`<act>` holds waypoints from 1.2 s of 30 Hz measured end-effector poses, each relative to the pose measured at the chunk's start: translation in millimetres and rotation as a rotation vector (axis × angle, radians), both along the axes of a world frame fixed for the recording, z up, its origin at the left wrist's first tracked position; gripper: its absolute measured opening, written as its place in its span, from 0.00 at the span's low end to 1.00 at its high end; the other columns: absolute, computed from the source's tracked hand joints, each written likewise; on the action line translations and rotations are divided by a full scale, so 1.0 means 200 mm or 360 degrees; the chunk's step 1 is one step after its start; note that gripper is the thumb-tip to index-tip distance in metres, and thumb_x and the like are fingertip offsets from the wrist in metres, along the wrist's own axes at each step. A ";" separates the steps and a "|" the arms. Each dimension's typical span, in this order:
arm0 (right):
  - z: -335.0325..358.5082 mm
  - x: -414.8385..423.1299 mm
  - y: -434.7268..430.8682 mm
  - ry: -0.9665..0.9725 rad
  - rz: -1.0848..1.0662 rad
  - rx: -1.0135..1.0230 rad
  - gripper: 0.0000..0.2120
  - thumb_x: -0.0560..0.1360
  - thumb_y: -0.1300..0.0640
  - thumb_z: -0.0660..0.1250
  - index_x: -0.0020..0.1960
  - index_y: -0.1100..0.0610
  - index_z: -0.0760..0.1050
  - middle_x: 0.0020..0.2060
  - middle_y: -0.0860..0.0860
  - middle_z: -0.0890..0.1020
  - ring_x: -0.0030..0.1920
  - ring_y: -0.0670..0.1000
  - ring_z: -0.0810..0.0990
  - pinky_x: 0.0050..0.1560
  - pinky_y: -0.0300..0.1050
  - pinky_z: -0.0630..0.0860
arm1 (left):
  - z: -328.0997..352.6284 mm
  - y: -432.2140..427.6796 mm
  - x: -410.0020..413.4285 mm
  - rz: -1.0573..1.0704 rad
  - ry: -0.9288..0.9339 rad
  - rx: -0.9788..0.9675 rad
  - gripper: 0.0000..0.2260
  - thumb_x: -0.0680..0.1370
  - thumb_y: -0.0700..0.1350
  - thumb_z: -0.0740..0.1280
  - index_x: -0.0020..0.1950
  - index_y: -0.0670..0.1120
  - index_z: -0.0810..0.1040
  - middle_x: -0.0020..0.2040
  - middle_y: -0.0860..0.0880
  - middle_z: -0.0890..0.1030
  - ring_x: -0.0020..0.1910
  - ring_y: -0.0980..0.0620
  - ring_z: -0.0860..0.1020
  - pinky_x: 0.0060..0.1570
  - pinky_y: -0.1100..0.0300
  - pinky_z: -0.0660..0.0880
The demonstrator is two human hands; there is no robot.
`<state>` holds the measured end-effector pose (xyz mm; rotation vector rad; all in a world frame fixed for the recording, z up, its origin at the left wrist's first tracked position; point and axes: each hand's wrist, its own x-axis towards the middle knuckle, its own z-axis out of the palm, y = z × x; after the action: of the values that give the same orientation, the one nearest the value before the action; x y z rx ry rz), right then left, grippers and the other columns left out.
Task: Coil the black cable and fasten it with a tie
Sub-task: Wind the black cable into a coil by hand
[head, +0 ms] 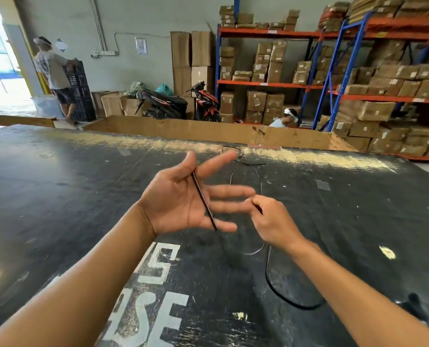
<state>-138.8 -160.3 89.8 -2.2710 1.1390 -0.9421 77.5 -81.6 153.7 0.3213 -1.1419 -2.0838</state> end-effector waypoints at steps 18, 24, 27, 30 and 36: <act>0.42 0.03 0.17 0.0191 0.0176 -0.0164 0.09 0.79 0.55 0.64 0.44 0.51 0.82 0.21 0.40 0.76 0.23 0.40 0.73 0.24 0.31 0.63 | -0.20 -0.05 0.09 0.0674 -0.0307 0.0355 0.23 0.79 0.67 0.50 0.74 0.70 0.59 0.71 0.26 0.65 0.63 0.22 0.72 0.58 0.28 0.71; 0.10 0.01 0.37 0.0148 0.0447 0.0645 0.12 0.82 0.56 0.58 0.48 0.56 0.79 0.28 0.49 0.79 0.22 0.42 0.73 0.26 0.35 0.69 | -0.10 -0.13 0.18 0.0811 -0.0088 0.0239 0.21 0.79 0.66 0.49 0.72 0.70 0.63 0.68 0.24 0.68 0.64 0.20 0.70 0.58 0.27 0.70; -0.02 0.02 0.40 0.0112 0.0527 0.0858 0.12 0.83 0.59 0.55 0.51 0.59 0.78 0.31 0.51 0.79 0.26 0.47 0.75 0.32 0.38 0.73 | -0.07 -0.15 0.18 0.0786 -0.0027 0.0149 0.21 0.80 0.66 0.50 0.73 0.69 0.62 0.67 0.25 0.70 0.64 0.21 0.69 0.59 0.26 0.68; -0.09 0.04 0.40 0.0067 0.0634 0.0957 0.12 0.84 0.57 0.55 0.54 0.57 0.77 0.33 0.51 0.81 0.32 0.47 0.78 0.39 0.37 0.75 | -0.03 -0.16 0.15 0.0725 0.0001 0.0071 0.21 0.80 0.65 0.50 0.74 0.70 0.61 0.71 0.27 0.67 0.66 0.23 0.69 0.60 0.26 0.67; -0.21 0.07 0.24 0.0491 0.0569 0.0671 0.10 0.81 0.50 0.57 0.49 0.48 0.77 0.40 0.45 0.86 0.42 0.46 0.81 0.46 0.40 0.74 | 0.01 -0.10 0.06 0.0370 -0.0002 -0.0078 0.22 0.80 0.67 0.47 0.74 0.70 0.60 0.74 0.31 0.65 0.72 0.26 0.64 0.61 0.28 0.65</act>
<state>-125.7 -111.3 48.5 -2.1983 0.8958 -0.1943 89.2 -101.9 156.4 0.4118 -1.0993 -1.8504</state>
